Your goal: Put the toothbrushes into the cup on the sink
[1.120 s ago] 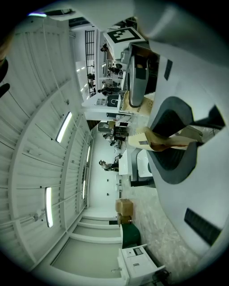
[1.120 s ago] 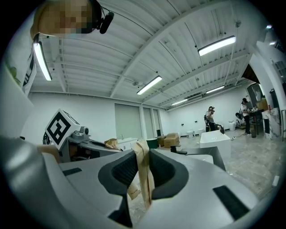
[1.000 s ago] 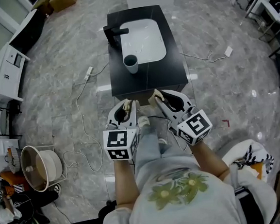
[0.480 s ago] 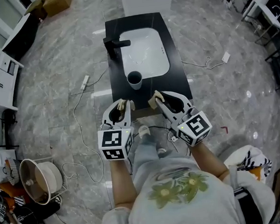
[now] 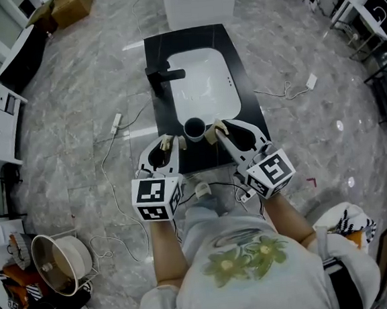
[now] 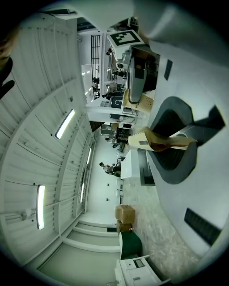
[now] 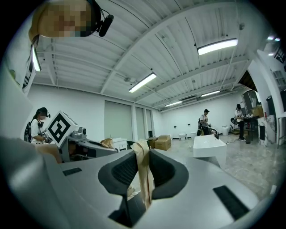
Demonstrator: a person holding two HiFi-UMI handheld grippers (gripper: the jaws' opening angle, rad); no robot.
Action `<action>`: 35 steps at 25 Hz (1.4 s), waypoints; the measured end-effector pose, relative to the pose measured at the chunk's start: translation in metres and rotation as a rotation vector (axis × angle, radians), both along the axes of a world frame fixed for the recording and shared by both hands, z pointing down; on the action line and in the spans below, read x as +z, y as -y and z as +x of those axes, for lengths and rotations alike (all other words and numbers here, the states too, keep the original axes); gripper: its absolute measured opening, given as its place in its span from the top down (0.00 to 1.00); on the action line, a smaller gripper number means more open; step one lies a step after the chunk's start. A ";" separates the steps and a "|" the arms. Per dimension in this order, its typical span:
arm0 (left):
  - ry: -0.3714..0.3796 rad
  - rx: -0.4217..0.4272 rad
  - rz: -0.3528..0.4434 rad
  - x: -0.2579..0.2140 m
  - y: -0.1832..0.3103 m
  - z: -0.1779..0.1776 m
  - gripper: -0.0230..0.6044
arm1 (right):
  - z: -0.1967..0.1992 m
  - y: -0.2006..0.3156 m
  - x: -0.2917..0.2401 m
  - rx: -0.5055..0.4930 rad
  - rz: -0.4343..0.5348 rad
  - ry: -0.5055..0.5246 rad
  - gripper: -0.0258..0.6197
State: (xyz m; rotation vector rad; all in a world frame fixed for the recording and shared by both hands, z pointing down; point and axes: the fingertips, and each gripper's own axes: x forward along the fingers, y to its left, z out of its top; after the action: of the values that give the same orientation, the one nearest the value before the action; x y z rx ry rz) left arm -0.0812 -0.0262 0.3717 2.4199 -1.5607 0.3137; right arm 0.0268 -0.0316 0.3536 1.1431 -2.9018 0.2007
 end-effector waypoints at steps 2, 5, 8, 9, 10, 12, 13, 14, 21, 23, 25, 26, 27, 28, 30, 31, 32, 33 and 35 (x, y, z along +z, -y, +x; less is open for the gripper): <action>-0.002 0.013 0.001 0.001 0.014 -0.004 0.87 | -0.003 0.014 0.001 0.013 -0.001 0.000 0.82; 0.000 0.034 0.005 0.002 0.034 -0.009 0.87 | -0.008 0.033 0.004 0.030 0.002 0.002 0.82; -0.006 0.054 0.013 0.001 0.051 -0.013 0.87 | -0.012 0.048 0.005 0.046 0.007 0.002 0.82; -0.007 0.059 0.017 0.000 0.056 -0.014 0.87 | -0.013 0.052 0.005 0.048 0.011 0.002 0.82; -0.006 0.063 0.020 -0.001 0.060 -0.015 0.87 | -0.014 0.056 0.005 0.051 0.014 0.004 0.82; -0.003 0.071 0.025 -0.002 0.067 -0.016 0.87 | -0.015 0.062 0.004 0.061 0.014 0.011 0.82; -0.001 0.075 0.026 -0.002 0.070 -0.017 0.87 | -0.015 0.065 0.004 0.065 0.014 0.013 0.82; 0.001 0.078 0.026 -0.002 0.073 -0.018 0.87 | -0.016 0.068 0.004 0.070 0.013 0.015 0.82; 0.006 0.099 0.010 0.006 0.093 -0.019 0.87 | -0.020 0.088 0.012 0.074 -0.003 0.012 0.82; 0.011 0.104 0.002 0.010 0.098 -0.018 0.87 | -0.023 0.092 0.017 0.067 -0.012 0.005 0.82; 0.013 0.106 -0.007 0.014 0.102 -0.020 0.87 | -0.026 0.096 0.022 0.061 -0.023 -0.001 0.82; 0.013 0.107 -0.012 0.016 0.103 -0.021 0.87 | -0.028 0.097 0.024 0.057 -0.029 -0.005 0.82; 0.012 0.107 -0.015 0.017 0.105 -0.022 0.87 | -0.030 0.099 0.027 0.054 -0.035 -0.009 0.82; 0.010 0.108 -0.018 0.019 0.106 -0.023 0.87 | -0.032 0.100 0.028 0.050 -0.040 -0.011 0.82; 0.005 0.107 -0.022 0.021 0.109 -0.026 0.87 | -0.036 0.102 0.031 0.039 -0.045 -0.012 0.82; 0.003 0.106 -0.023 0.022 0.111 -0.028 0.87 | -0.038 0.103 0.033 0.033 -0.048 -0.014 0.82; 0.002 0.105 -0.023 0.022 0.112 -0.029 0.87 | -0.039 0.104 0.034 0.029 -0.050 -0.016 0.82; 0.001 0.104 -0.024 0.024 0.113 -0.030 0.87 | -0.040 0.104 0.036 0.027 -0.053 -0.019 0.82; 0.000 0.105 -0.028 0.026 0.115 -0.030 0.87 | -0.041 0.106 0.040 0.025 -0.058 -0.024 0.82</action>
State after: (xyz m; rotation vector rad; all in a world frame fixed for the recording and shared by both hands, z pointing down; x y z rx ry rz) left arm -0.1116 -0.1412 0.3976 2.4851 -1.4226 0.3521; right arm -0.0145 -0.1376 0.3936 1.1652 -2.8420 0.2685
